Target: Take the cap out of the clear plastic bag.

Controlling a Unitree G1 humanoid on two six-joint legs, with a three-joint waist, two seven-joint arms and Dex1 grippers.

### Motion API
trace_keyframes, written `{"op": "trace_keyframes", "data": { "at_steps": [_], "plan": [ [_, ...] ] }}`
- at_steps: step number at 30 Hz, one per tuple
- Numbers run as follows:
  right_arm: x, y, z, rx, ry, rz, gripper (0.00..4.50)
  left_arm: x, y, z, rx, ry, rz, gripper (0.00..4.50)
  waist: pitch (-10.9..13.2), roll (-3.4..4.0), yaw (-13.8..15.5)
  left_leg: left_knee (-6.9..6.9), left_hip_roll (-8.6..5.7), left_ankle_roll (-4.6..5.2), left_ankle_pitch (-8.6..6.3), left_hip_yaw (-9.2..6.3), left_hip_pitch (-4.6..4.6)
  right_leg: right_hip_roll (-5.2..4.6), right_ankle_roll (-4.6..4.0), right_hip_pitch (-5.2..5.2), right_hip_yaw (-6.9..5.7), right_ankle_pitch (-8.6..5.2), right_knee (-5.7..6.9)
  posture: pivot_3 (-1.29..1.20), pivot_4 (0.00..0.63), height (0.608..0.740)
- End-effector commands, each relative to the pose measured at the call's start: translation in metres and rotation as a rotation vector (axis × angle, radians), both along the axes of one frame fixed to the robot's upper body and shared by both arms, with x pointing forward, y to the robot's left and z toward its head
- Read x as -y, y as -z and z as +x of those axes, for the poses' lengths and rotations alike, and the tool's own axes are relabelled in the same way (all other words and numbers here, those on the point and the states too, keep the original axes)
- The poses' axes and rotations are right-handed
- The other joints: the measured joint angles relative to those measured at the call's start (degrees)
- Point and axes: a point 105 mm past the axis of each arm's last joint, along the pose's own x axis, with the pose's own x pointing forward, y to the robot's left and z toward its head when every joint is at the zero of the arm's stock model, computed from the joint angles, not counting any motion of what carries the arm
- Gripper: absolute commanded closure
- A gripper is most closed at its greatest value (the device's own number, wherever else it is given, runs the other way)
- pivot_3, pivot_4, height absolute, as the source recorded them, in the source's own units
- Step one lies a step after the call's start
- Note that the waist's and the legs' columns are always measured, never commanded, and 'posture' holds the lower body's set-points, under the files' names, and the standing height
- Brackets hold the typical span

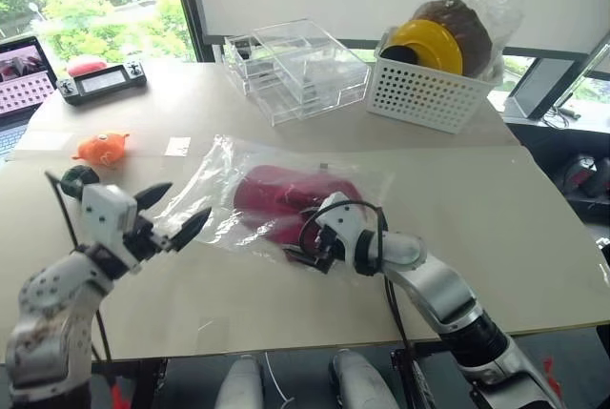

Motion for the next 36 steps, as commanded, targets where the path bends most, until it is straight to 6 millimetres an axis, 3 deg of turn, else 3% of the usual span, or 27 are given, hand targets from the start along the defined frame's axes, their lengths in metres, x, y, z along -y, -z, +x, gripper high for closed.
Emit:
{"op": "trace_keyframes", "data": {
  "at_steps": [1, 6, 12, 14, 22, 25, 28, 32, 34, 36],
  "plan": [
    [-0.018, -0.017, -0.002, 0.065, -0.079, 0.042, 0.0, -0.005, -0.017, -0.009, 0.08, 0.001, 0.069, 0.01, -0.01, -0.02, 0.13, 0.03, 0.0, 0.0, 0.0, 0.0, 0.0, 0.0, 0.01, 0.02, -0.01, -0.01, -0.02, 0.0, 0.15, 0.735],
    [-0.054, -0.022, -0.002, 0.083, -0.169, 0.074, 0.0, -0.013, -0.011, -0.023, 0.006, 0.057, 0.071, 0.01, -0.01, -0.02, -0.39, -0.04, 0.01, 0.0, 0.0, 0.03, 0.01, 0.0, 0.01, 0.0, 0.01, -0.02, -0.08, 0.0, 0.15, 0.735],
    [-0.083, -0.009, 0.005, 0.084, -0.202, 0.058, 0.0, 0.011, 0.01, -0.084, -0.251, 0.374, 0.043, 0.01, -0.04, -0.07, -0.97, -0.22, 0.1, -0.07, -0.05, 0.13, -0.13, 0.0, -0.18, -0.25, 0.0, -0.03, -0.11, 0.0, 0.15, 0.735],
    [-0.089, -0.004, 0.008, 0.087, -0.208, 0.045, 0.0, 0.014, 0.011, -0.094, -0.277, 0.423, 0.054, 0.01, -0.03, -0.05, -0.95, -0.23, 0.1, -0.07, -0.05, 0.14, -0.11, -0.01, -0.21, -0.23, -0.02, -0.04, -0.14, 0.0, 0.15, 0.735],
    [-0.12, 0.003, 0.016, 0.141, -0.22, -0.003, 0.0, -0.013, 0.019, -0.088, -0.274, 0.376, 0.116, 0.01, 0.02, 0.03, -0.61, -0.2, 0.16, -0.07, -0.04, 0.15, 0.06, 0.08, 0.0, -0.17, -0.03, -0.32, -0.1, 0.0, 0.15, 0.735],
    [-0.139, -0.003, 0.013, 0.184, -0.238, -0.024, 0.0, -0.024, 0.036, -0.094, -0.304, 0.359, 0.131, 0.01, 0.02, 0.03, -1.01, -0.28, 0.18, -0.08, -0.05, 0.17, 0.01, 0.08, -0.26, -0.26, -0.03, -0.2, -0.1, 0.0, 0.15, 0.735],
    [-0.15, 0.009, 0.015, 0.281, -0.222, -0.165, 0.0, -0.021, 0.039, -0.095, -0.295, 0.372, 0.12, 0.01, 0.04, 0.05, -1.15, -0.38, 0.17, -0.13, -0.08, 0.16, -0.06, 0.07, -0.37, -0.33, -0.04, -0.19, -0.11, 0.0, 0.15, 0.735],
    [-0.152, 0.032, 0.015, 0.295, -0.217, -0.305, 0.0, -0.017, 0.04, -0.094, -0.282, 0.388, 0.126, 0.01, -0.03, 0.18, -1.4, -0.37, 0.18, -0.13, -0.08, 0.16, 0.13, 0.07, -0.34, -0.21, -0.03, -0.22, -0.06, 0.0, 0.15, 0.735],
    [-0.145, 0.044, 0.017, 0.269, -0.215, -0.358, 0.0, -0.017, 0.041, -0.093, -0.28, 0.385, 0.125, 0.01, -0.16, 0.21, -1.39, -0.37, 0.18, -0.13, -0.08, 0.17, 0.42, 0.07, -0.08, 0.01, -0.02, -0.41, -0.06, 0.0, 0.15, 0.735],
    [-0.139, 0.05, 0.021, 0.258, -0.198, -0.387, 0.0, -0.017, 0.042, -0.093, -0.28, 0.386, 0.125, 0.01, -0.16, 0.22, -1.34, -0.37, 0.18, -0.13, -0.08, 0.16, 0.79, 0.07, -0.35, 0.26, -0.01, -0.64, -0.08, 0.0, 0.15, 0.735]
  ]
}}
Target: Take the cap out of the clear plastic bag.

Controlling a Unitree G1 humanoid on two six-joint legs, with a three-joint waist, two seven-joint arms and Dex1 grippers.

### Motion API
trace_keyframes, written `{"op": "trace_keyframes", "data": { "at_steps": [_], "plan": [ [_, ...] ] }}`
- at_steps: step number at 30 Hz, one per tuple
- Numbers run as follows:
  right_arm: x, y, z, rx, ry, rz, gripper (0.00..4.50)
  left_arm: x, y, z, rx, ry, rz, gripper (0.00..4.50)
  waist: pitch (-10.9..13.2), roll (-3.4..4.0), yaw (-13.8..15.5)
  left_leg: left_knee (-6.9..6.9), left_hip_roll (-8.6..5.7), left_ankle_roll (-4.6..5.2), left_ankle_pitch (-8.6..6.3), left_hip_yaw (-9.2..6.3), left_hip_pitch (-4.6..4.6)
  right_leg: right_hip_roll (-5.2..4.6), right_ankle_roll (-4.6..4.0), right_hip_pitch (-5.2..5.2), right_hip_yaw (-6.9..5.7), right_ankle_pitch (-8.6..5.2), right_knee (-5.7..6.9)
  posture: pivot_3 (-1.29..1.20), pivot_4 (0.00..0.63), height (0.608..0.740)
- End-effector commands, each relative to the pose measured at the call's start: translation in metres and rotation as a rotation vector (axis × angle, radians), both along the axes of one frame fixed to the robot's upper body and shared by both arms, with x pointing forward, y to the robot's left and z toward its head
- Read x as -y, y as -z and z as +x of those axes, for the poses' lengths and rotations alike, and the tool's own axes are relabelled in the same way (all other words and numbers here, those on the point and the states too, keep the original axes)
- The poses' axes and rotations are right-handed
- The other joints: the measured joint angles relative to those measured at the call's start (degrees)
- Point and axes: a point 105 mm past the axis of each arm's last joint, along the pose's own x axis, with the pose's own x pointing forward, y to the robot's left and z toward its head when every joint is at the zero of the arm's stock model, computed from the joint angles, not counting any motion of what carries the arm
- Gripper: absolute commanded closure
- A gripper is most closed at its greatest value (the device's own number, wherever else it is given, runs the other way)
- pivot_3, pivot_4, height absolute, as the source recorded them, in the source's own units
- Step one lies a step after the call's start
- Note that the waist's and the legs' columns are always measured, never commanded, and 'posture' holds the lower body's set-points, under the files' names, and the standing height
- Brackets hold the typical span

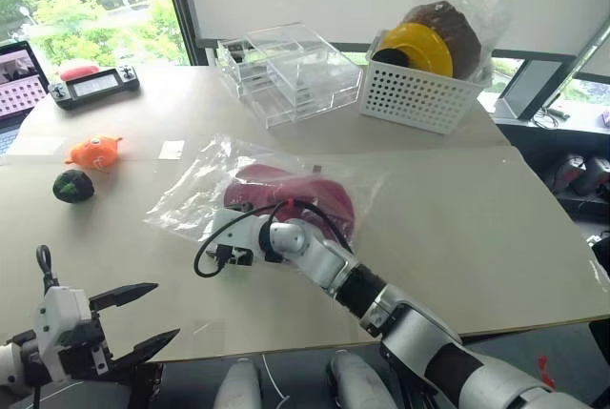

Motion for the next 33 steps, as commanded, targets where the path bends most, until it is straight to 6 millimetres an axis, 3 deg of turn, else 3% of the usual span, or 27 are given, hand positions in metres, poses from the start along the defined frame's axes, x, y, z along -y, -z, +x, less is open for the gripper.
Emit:
{"op": "trace_keyframes", "data": {
  "at_steps": [1, 6, 12, 18, 27, 29, 33],
  "plan": [
    [-0.007, 0.025, -0.003, -0.039, 0.023, -0.127, 0.0, 0.004, -0.002, 0.0, 0.029, 0.017, 0.014, 0.01, -0.02, 0.03, 0.06, -0.01, 0.0, -0.01, -0.01, 0.0, 0.2, -0.02, -0.04, 0.13, 0.01, -0.06, -0.03, 0.0, 0.15, 0.735],
    [0.0, 0.034, 0.0, -0.098, 0.056, -0.139, 0.0, 0.007, 0.004, 0.002, 0.031, 0.013, 0.008, 0.01, -0.17, 0.2, 0.21, -0.07, -0.02, -0.02, -0.02, 0.0, 0.45, -0.1, -0.19, 0.41, 0.01, -0.22, -0.13, 0.0, 0.15, 0.735],
    [0.003, 0.044, -0.01, -0.211, 0.044, -0.141, 1.63, 0.01, 0.011, 0.003, 0.026, 0.018, -0.002, 0.0, -0.38, 0.43, 0.96, -0.14, -0.03, -0.02, -0.01, 0.0, 0.46, -0.09, -0.17, 0.41, 0.01, -0.23, -0.13, 0.0, 0.15, 0.735],
    [0.005, 0.059, -0.025, -0.409, 0.05, -0.126, 3.69, 0.011, 0.014, 0.005, 0.029, 0.025, -0.001, 0.0, -0.42, 0.48, 1.29, -0.14, -0.03, -0.03, -0.02, 0.0, 0.44, -0.14, -0.17, 0.4, -0.01, -0.26, -0.19, 0.0, 0.15, 0.735],
    [0.01, 0.055, -0.02, -0.401, 0.067, -0.106, 3.69, 0.01, 0.016, 0.016, 0.032, 0.022, -0.005, 0.0, -0.44, 0.52, 1.32, -0.56, -0.04, -0.02, -0.01, 0.04, 0.42, -0.15, -0.16, 0.35, -0.01, -0.26, -0.44, 0.0, 0.15, 0.735],
    [0.012, 0.042, -0.017, -0.38, 0.053, -0.065, 3.69, 0.01, 0.019, 0.018, 0.032, 0.022, -0.007, 0.0, -0.44, 0.51, 1.3, -0.58, -0.04, -0.02, -0.01, 0.04, 0.42, -0.14, -0.16, 0.34, -0.01, -0.26, -0.44, 0.0, 0.15, 0.735],
    [0.044, 0.007, -0.019, -0.354, 0.005, 0.019, 3.69, 0.01, 0.029, 0.02, 0.025, 0.022, -0.017, 0.0, -0.46, 0.46, 1.37, -0.6, -0.03, -0.02, -0.01, 0.03, 0.11, -0.15, -0.13, 0.3, -0.04, -0.23, -0.72, 0.0, 0.15, 0.735]
  ]
}}
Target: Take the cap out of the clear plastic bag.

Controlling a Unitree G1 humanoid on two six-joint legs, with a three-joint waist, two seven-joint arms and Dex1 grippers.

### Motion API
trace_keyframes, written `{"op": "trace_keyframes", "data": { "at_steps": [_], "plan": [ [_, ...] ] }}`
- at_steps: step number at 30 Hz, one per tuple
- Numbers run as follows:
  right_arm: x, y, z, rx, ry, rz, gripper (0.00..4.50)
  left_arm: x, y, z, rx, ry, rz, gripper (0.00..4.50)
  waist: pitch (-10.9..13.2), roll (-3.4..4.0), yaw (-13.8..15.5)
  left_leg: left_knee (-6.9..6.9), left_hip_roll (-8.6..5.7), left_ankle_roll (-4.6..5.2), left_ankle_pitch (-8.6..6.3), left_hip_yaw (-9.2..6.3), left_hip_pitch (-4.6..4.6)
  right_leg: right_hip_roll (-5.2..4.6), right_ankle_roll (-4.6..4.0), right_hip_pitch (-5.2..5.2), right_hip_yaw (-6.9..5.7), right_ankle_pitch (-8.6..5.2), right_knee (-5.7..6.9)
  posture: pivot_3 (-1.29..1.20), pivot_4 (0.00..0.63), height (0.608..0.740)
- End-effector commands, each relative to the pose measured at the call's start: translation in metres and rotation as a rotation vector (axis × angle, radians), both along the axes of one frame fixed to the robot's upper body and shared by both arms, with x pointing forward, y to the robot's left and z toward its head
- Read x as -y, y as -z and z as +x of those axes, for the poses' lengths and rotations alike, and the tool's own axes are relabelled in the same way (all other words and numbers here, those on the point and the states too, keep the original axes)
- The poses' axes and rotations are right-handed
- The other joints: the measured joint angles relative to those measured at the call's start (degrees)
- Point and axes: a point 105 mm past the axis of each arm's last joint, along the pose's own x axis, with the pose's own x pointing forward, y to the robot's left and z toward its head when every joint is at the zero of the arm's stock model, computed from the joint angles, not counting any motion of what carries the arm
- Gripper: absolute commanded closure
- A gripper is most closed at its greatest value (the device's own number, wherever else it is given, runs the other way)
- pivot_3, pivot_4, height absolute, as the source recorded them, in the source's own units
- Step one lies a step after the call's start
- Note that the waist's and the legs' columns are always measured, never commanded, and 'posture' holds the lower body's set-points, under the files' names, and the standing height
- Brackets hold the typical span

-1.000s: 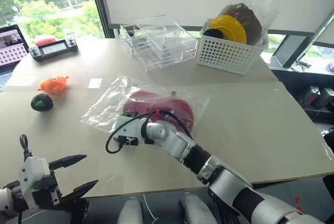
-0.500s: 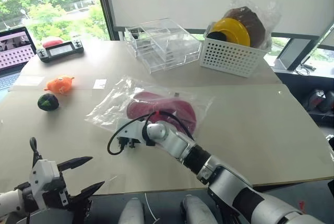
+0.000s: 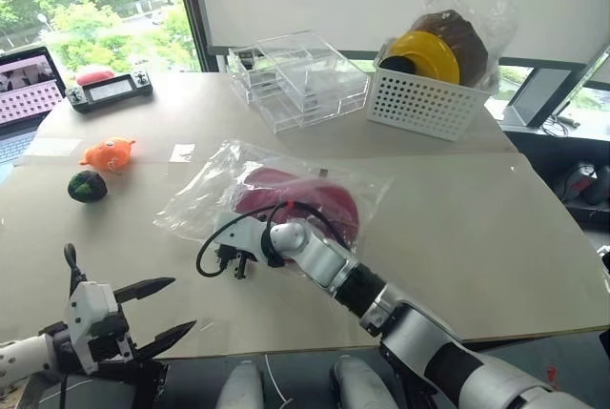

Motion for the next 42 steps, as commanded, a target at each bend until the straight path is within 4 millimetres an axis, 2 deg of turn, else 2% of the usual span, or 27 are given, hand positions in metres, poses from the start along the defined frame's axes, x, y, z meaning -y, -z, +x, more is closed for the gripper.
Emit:
{"op": "trace_keyframes", "data": {
  "at_steps": [1, 3, 5, 7, 10, 12, 15, 18, 22, 27, 31, 32, 34, 39, 42],
  "plan": [
    [0.033, -0.008, -0.005, -0.046, 0.001, 0.002, 3.69, 0.0, 0.004, 0.001, 0.013, 0.01, 0.008, 0.0, 0.0, 0.0, 0.07, 0.0, -0.02, 0.0, 0.0, 0.02, -0.19, -0.02, 0.18, -0.02, 0.02, 0.11, -0.05, 0.0, 0.15, 0.735],
    [0.051, -0.008, -0.004, -0.043, 0.03, -0.023, 3.69, 0.001, 0.006, 0.001, 0.011, 0.016, 0.005, 0.0, -0.04, -0.07, 0.11, 0.05, -0.04, 0.01, 0.01, 0.02, -0.71, -0.03, 0.53, -0.48, 0.01, 0.33, -0.11, 0.0, 0.15, 0.735],
    [0.063, -0.005, -0.008, -0.043, 0.034, -0.051, 3.69, 0.001, 0.009, 0.003, 0.011, 0.017, 0.005, 0.0, -0.07, -0.13, 0.09, 0.04, -0.03, 0.01, 0.01, 0.01, -1.05, -0.01, 0.24, -0.83, 0.0, 0.55, -0.07, 0.0, 0.15, 0.735],
    [0.072, -0.001, -0.01, -0.028, 0.038, -0.077, 3.69, 0.001, 0.011, 0.004, 0.012, 0.019, 0.005, 0.0, -0.11, -0.2, 0.03, -0.09, -0.03, 0.01, 0.01, -0.01, -1.0, 0.0, 0.19, -0.84, -0.03, 0.57, -0.07, 0.0, 0.15, 0.735],
    [0.096, 0.014, -0.022, -0.023, -0.002, -0.157, 3.69, 0.0, 0.017, 0.006, 0.011, 0.022, 0.004, 0.0, -0.09, -0.18, 0.04, -0.13, -0.03, 0.01, 0.01, 0.02, -0.96, 0.0, 0.41, -0.82, -0.01, 0.43, -0.09, 0.0, 0.15, 0.735],
    [0.105, 0.015, -0.027, -0.021, -0.018, -0.174, 3.69, -0.001, 0.02, 0.006, 0.011, 0.021, 0.003, 0.0, -0.1, -0.19, 0.12, -0.1, -0.05, 0.01, 0.01, 0.04, -0.96, -0.02, 0.54, -0.77, 0.0, 0.36, -0.16, 0.0, 0.15, 0.735],
    [0.103, 0.001, -0.02, 0.006, 0.012, -0.127, 3.69, -0.003, 0.024, 0.007, 0.013, 0.022, 0.003, 0.0, -0.12, -0.24, -0.03, -0.08, -0.04, 0.01, 0.01, 0.08, -0.94, -0.02, 0.56, -0.74, 0.02, 0.35, -0.22, 0.0, 0.15, 0.735],
    [0.087, -0.013, -0.015, 0.01, 0.024, -0.061, 3.69, -0.003, 0.026, 0.007, 0.017, 0.021, 0.006, 0.0, -0.11, -0.24, -0.15, -0.07, -0.02, 0.01, 0.01, 0.05, -0.9, 0.01, 0.54, -0.76, 0.01, 0.36, -0.12, 0.0, 0.15, 0.735],
    [0.081, -0.011, -0.006, 0.013, 0.062, -0.071, 3.69, 0.002, 0.02, 0.012, 0.03, 0.021, 0.003, 0.0, -0.11, -0.24, -0.31, -0.05, -0.02, 0.02, 0.02, 0.05, -0.89, 0.02, 0.52, -0.77, 0.01, 0.39, -0.07, 0.0, 0.15, 0.735],
    [0.093, -0.006, 0.0, 0.036, 0.08, -0.113, 2.36, 0.012, 0.008, 0.018, 0.048, 0.023, 0.006, 0.0, -0.1, -0.25, -0.09, -0.04, -0.03, 0.02, 0.02, 0.04, -0.93, 0.01, 0.52, -0.77, 0.01, 0.39, -0.08, 0.0, 0.15, 0.735],
    [0.101, -0.004, 0.001, 0.058, 0.07, -0.136, 1.02, 0.019, 0.0, 0.024, 0.055, 0.015, 0.007, 0.0, -0.1, -0.25, -0.04, -0.03, -0.03, 0.02, 0.02, 0.05, -0.92, 0.0, 0.53, -0.74, 0.02, 0.39, -0.09, 0.0, 0.15, 0.735],
    [0.102, -0.003, 0.001, 0.063, 0.073, -0.138, 0.53, 0.021, -0.001, 0.026, 0.055, 0.014, 0.008, 0.0, -0.11, -0.25, -0.08, -0.03, -0.03, 0.02, 0.02, 0.05, -0.9, 0.01, 0.53, -0.73, 0.02, 0.39, -0.08, 0.0, 0.15, 0.735],
    [0.103, -0.003, 0.002, 0.067, 0.077, -0.139, 0.03, 0.023, -0.003, 0.027, 0.055, 0.011, 0.009, 0.0, -0.11, -0.25, -0.15, -0.03, -0.03, 0.02, 0.02, 0.05, -0.88, 0.01, 0.53, -0.73, 0.02, 0.39, -0.08, 0.0, 0.15, 0.735],
    [0.105, -0.001, 0.005, 0.084, 0.087, -0.16, 0.03, 0.026, -0.006, 0.03, 0.056, 0.007, 0.008, 0.0, -0.11, -0.26, -0.23, -0.03, -0.03, 0.02, 0.02, 0.05, -0.89, 0.01, 0.53, -0.73, 0.02, 0.39, -0.08, 0.0, 0.15, 0.735],
    [0.102, 0.005, -0.002, 0.03, 0.076, -0.159, 0.03, 0.031, -0.009, 0.034, 0.061, 0.005, 0.007, 0.0, -0.11, -0.26, -0.18, -0.01, -0.03, 0.02, 0.02, 0.04, -0.87, 0.01, 0.53, -0.7, 0.02, 0.39, -0.08, 0.0, 0.15, 0.735]
  ]
}}
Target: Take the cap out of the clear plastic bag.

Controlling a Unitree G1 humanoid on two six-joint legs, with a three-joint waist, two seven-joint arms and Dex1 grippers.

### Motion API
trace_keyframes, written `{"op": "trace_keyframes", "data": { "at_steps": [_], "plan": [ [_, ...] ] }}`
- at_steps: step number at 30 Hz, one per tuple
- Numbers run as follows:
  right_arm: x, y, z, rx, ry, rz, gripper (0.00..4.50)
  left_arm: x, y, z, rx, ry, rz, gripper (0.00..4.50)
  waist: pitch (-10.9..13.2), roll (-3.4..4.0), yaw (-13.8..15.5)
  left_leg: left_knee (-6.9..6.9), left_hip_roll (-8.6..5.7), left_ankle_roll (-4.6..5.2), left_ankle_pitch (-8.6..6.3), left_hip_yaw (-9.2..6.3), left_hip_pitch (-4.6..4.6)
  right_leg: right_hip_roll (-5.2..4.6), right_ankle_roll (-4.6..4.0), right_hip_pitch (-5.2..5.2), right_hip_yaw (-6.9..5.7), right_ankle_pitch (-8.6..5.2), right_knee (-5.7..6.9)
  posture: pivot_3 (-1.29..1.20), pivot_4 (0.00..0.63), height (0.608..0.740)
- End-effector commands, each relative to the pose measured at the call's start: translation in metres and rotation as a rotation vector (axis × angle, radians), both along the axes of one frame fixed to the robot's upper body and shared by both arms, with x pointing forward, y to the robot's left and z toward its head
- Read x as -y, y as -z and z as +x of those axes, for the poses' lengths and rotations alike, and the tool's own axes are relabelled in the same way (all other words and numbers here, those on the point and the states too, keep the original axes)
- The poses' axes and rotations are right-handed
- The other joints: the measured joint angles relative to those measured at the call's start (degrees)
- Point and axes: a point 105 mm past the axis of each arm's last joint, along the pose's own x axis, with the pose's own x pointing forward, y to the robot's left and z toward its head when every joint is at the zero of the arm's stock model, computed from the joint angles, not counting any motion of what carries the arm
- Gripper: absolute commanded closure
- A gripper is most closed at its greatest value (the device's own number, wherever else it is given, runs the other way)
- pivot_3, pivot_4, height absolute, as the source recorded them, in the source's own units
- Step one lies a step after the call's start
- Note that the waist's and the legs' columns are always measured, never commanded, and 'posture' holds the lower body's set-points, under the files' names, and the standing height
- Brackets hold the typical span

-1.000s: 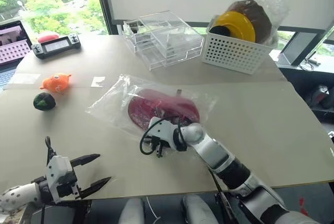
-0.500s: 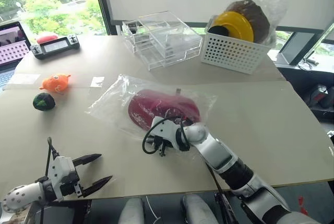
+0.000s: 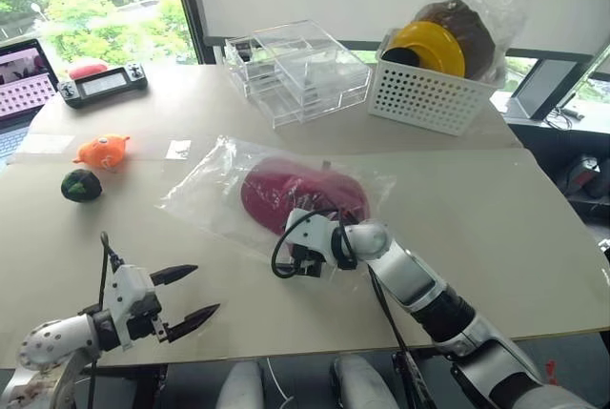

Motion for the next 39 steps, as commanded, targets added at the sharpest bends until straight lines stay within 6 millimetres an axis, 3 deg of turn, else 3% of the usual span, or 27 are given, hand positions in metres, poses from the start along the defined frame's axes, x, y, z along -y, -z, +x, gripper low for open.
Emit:
{"op": "trace_keyframes", "data": {
  "at_steps": [1, 4, 10, 18, 23, 29, 34, 39],
  "plan": [
    [0.005, 0.021, -0.007, -0.114, 0.029, -0.038, 0.03, 0.009, -0.012, 0.004, 0.035, 0.02, 0.005, 0.0, 0.0, -0.01, 0.03, 0.02, 0.0, 0.0, 0.0, 0.0, 0.01, 0.0, 0.01, 0.01, 0.0, 0.0, 0.0, 0.0, 0.15, 0.735],
    [-0.005, 0.022, -0.018, -0.266, 0.042, 0.056, 0.03, 0.012, -0.014, 0.004, 0.034, 0.022, 0.006, 0.0, -0.03, -0.04, -0.06, 0.03, 0.01, 0.0, 0.0, -0.01, 0.04, 0.01, 0.01, 0.05, 0.0, 0.01, 0.01, 0.0, 0.15, 0.735],
    [-0.034, 0.02, -0.01, -0.452, 0.126, 0.191, 0.03, 0.018, -0.019, 0.004, 0.032, 0.025, 0.006, 0.0, -0.02, -0.02, -0.47, -0.02, 0.04, 0.0, 0.0, -0.03, 0.11, 0.08, -0.06, 0.04, 0.02, 0.05, 0.07, 0.0, 0.15, 0.735],
    [-0.061, 0.017, 0.007, -0.344, 0.123, 0.127, 0.03, 0.013, -0.02, 0.003, 0.022, 0.015, 0.013, 0.0, 0.02, 0.04, -0.47, 0.02, 0.04, 0.01, 0.0, -0.01, 0.13, 0.09, -0.05, 0.0, 0.03, 0.06, 0.13, 0.0, 0.15, 0.735],
    [-0.091, 0.037, 0.002, -0.281, 0.084, 0.029, 0.03, 0.003, -0.018, 0.001, 0.013, 0.001, 0.023, 0.0, 0.04, 0.1, -1.14, -0.01, 0.08, 0.01, 0.0, 0.0, 0.19, 0.13, -0.08, 0.0, 0.04, 0.08, 0.17, 0.0, 0.15, 0.735],
    [-0.09, 0.061, 0.002, -0.294, 0.098, -0.02, 0.03, 0.0, -0.016, -0.001, 0.013, -0.008, 0.025, 0.0, 0.08, 0.35, -1.74, -0.09, 0.08, 0.0, 0.0, 0.01, 0.93, 0.12, -0.08, 0.74, 0.06, 0.05, 0.1, 0.0, 0.15, 0.735],
    [-0.091, 0.063, -0.001, -0.324, 0.095, -0.003, 1.14, 0.001, -0.013, -0.005, 0.007, -0.007, 0.024, 0.0, -0.09, 0.54, -1.62, -0.16, 0.06, -0.03, -0.02, 0.0, 1.38, 0.08, -0.46, 0.86, 0.11, -0.18, 0.03, 0.0, 0.15, 0.735],
    [-0.094, 0.064, -0.007, -0.376, 0.078, 0.015, 2.87, 0.003, -0.014, -0.003, 0.01, -0.005, 0.02, 0.0, -0.18, 0.58, -1.63, -0.17, 0.05, -0.01, -0.01, 0.0, 1.34, 0.07, -0.46, 0.84, 0.1, -0.18, 0.02, 0.0, 0.15, 0.735]
  ]
}}
